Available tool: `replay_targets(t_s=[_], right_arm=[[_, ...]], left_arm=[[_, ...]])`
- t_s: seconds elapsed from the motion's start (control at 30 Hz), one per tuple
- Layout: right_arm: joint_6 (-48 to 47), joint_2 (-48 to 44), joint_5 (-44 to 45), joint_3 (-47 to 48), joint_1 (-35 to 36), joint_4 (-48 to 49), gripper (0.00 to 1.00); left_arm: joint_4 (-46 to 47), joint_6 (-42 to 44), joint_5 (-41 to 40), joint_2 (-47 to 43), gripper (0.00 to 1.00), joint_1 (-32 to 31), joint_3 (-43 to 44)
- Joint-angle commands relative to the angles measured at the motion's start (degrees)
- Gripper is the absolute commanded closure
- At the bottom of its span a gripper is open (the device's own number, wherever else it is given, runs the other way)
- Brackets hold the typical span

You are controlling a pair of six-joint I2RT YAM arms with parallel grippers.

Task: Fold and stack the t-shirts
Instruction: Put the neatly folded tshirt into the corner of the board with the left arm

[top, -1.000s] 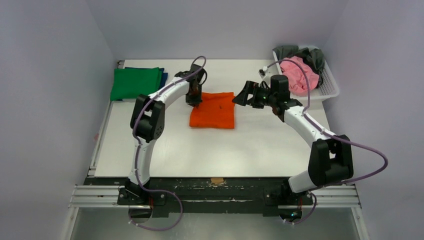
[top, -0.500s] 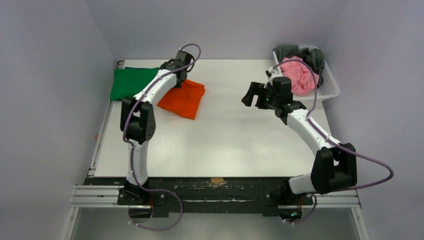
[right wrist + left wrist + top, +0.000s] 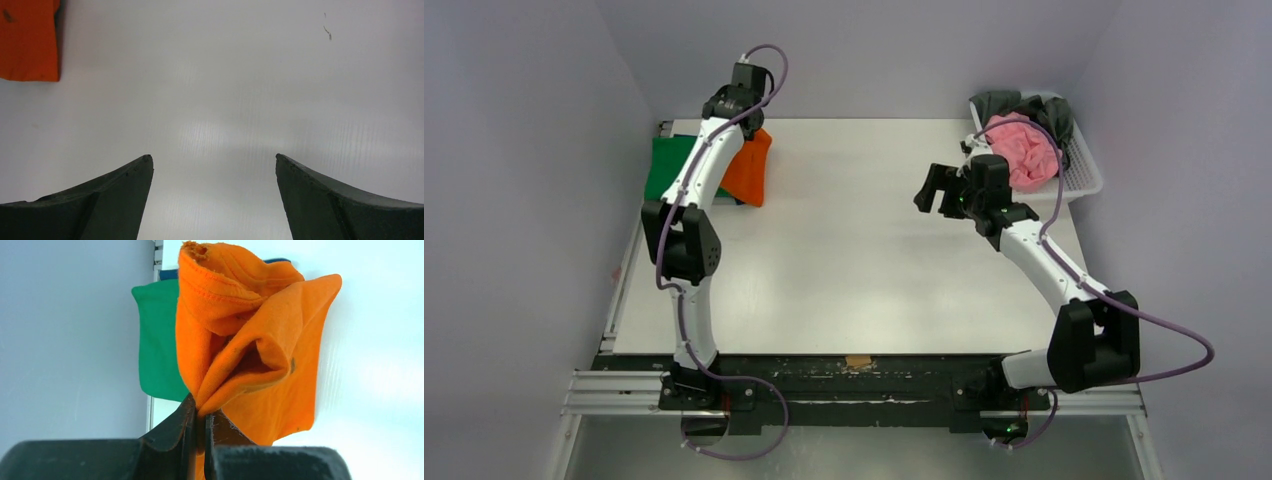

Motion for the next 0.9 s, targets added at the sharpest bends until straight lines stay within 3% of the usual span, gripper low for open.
replay_targets(t_s=[0.0, 0.37, 0.87], right_arm=[[-1.0, -2.4, 3.3, -1.0, -0.1, 0.0, 0.09], [-0.9, -2.7, 4.9, -1.0, -0.1, 0.1, 0.1], [0.0, -1.2, 5.2, -1.0, -0.1, 0.5, 0.1]], left_arm=[[-1.7, -0.4, 0.8, -4.2, 1.0, 1.0, 5.5], [-6.8, -1.8, 5.2, -5.9, 1.0, 2.8, 13.3], [-8.2, -5.3, 11.9, -7.3, 1.0, 6.1, 13.3]])
